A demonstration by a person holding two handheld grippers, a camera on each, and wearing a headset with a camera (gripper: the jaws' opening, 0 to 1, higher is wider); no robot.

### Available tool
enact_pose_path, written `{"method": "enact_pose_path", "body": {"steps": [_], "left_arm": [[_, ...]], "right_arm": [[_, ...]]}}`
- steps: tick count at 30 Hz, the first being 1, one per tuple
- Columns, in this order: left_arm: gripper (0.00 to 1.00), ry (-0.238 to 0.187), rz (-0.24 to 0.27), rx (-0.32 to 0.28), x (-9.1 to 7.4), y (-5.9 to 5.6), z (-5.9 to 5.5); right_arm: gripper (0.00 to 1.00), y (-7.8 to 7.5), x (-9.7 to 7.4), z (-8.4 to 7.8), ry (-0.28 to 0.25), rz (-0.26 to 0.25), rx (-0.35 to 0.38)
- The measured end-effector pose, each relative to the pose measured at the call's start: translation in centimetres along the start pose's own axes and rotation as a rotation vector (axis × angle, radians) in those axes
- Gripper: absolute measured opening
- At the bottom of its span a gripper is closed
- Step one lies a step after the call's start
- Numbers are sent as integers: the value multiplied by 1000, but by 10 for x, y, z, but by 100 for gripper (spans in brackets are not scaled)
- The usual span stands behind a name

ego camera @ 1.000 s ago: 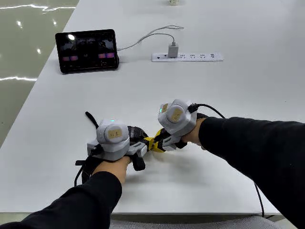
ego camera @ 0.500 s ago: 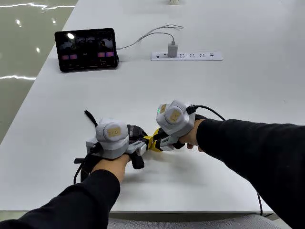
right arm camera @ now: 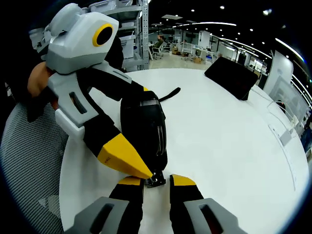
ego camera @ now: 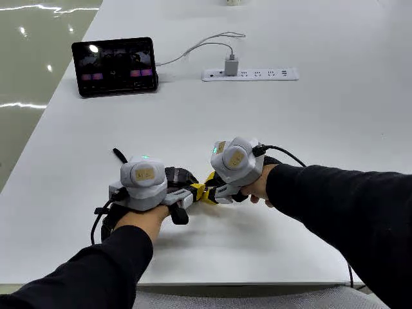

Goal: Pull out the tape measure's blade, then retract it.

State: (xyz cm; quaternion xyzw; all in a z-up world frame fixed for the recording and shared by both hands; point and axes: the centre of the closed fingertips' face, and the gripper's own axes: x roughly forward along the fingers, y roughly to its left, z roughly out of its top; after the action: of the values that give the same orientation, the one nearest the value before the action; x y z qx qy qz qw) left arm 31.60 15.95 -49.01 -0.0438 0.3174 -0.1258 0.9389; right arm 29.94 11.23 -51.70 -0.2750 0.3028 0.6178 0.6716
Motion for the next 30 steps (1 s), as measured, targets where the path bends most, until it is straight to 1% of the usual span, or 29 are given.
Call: {"method": "enact_pose_path", "body": {"steps": [3,6,8,11,13,14,15,16,17,18,19,20,22,26,28,30], "left_arm": [[72,7,-18,-17,-1,0,0],[76,6,-45,-33,-1,-1,-1],[83,4,-58,-22,-2,-3,-2],[91,-2,-78,-10,-5,-4,-1],[99,1,-98,-16,-7,-6,-1],[99,13,-108,-20,-9,-8,-3],[99,23,-134,-8,-10,-11,-4],[99,34,-147,6,-11,-12,-7],[99,32,-160,43,-13,-13,-7],[99,24,-171,66,-14,-14,-7],[99,32,-177,67,-15,-15,-10],[99,49,-197,66,-17,-16,-13],[99,68,-207,72,-20,-15,-15],[99,83,-226,93,-27,-11,-15],[99,97,-247,113,-30,-9,-16],[99,109,-262,152,-38,-11,-12]], "right_arm": [[19,-1,-5,4,-22,-11,20],[20,-2,-10,2,-23,-18,50],[22,1,-13,-2,-27,-13,63],[23,0,-20,-5,-34,-34,67],[24,0,-26,-4,-55,-49,83],[24,0,-29,-5,-58,-55,83],[24,-1,-33,-7,-57,-69,82],[24,-1,-35,-9,-57,-74,85],[24,-1,-39,-10,-67,-75,94],[25,-1,-42,-12,-72,-80,104],[26,-2,-45,-13,-74,-86,109],[28,-2,-49,-16,-81,-93,123],[29,-2,-56,-22,-92,-105,147],[32,-2,-69,-34,-98,-132,176],[35,-3,-76,-43,-97,-151,190],[37,-3,-85,-49,-102,-161,207]]}}
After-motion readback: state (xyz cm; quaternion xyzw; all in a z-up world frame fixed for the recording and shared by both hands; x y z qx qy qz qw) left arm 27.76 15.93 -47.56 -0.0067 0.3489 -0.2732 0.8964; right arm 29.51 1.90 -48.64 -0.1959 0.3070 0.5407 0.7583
